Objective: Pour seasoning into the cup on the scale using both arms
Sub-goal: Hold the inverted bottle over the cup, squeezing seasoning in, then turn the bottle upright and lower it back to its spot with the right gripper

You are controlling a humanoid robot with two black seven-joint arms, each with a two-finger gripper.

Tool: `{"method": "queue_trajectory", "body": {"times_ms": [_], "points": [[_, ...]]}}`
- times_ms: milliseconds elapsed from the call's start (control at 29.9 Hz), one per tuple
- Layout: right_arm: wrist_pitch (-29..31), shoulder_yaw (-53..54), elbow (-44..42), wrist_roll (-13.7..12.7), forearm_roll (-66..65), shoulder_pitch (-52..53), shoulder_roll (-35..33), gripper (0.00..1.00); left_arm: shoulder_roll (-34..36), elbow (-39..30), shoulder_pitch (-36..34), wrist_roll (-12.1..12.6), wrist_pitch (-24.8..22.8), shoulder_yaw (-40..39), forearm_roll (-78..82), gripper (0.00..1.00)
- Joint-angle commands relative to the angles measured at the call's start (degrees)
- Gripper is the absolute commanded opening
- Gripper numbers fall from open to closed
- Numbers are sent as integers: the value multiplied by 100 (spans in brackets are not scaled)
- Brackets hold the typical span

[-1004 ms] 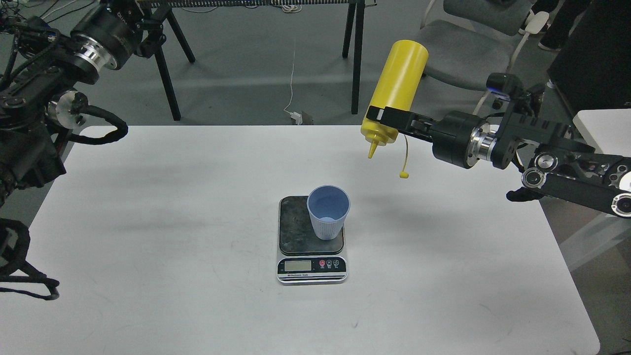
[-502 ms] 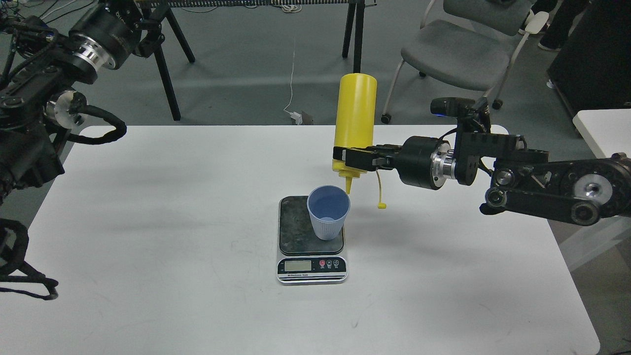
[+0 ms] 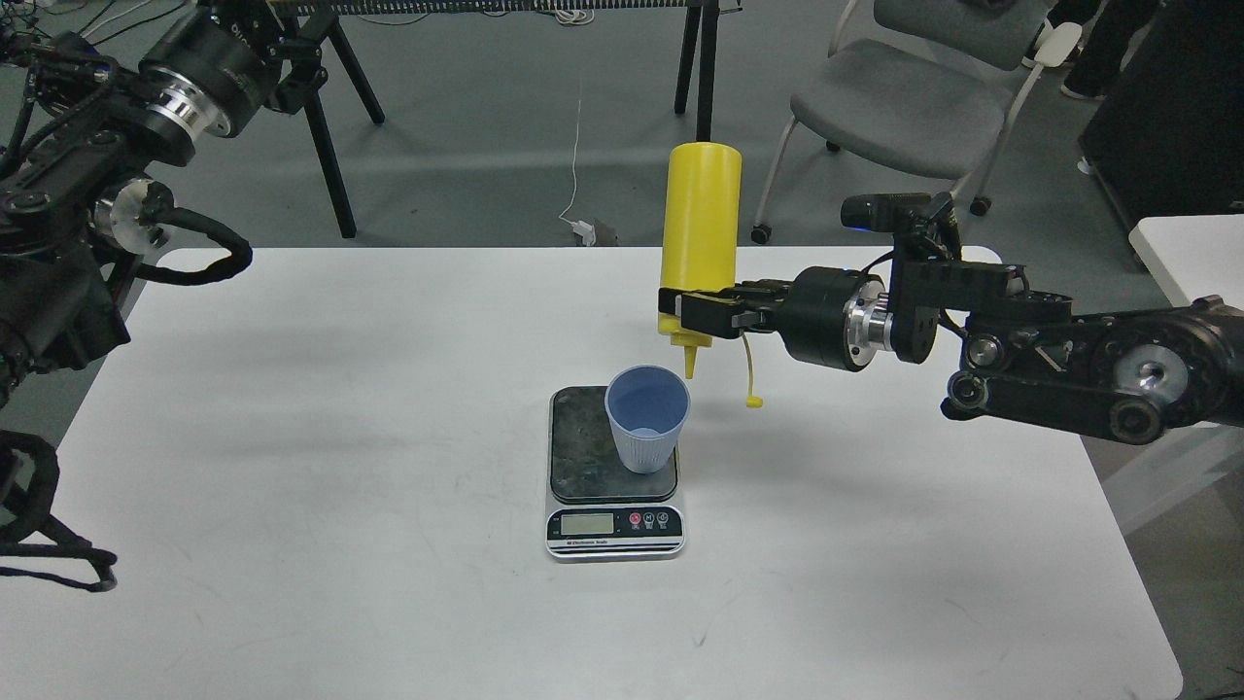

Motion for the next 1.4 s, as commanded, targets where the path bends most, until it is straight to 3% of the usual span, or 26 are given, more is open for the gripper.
{"method": "queue_trajectory", "body": {"times_ms": [0,702,803,970,1137,1305,1371], "points": [[-52,-15,-271,4,-8,63,33,27,8,0,0,0,0,-1,0,99],[-148,-7,-412,4,-123,-42,244,27,8,-9,9,0,0,7,0,99],[-183,151,-421,22,87,-130,130,27,16,-9,9,0,0,7,0,99],[-8,774,-10,144,1580,-419,-695,28,52,-9,0,0,0,7,9,99],[1114,1916,562,390,3240,-1270,-1583,28,34,-9,9,0,0,7,9,99],[3284,3349,458,610,6041,-2807,-2216,28,43,-9,0,0,0,-1,-8,99],[3320,3718,414,663,6887,-3414,-2340,28,52,-9,0,0,0,7,0,99]]}}
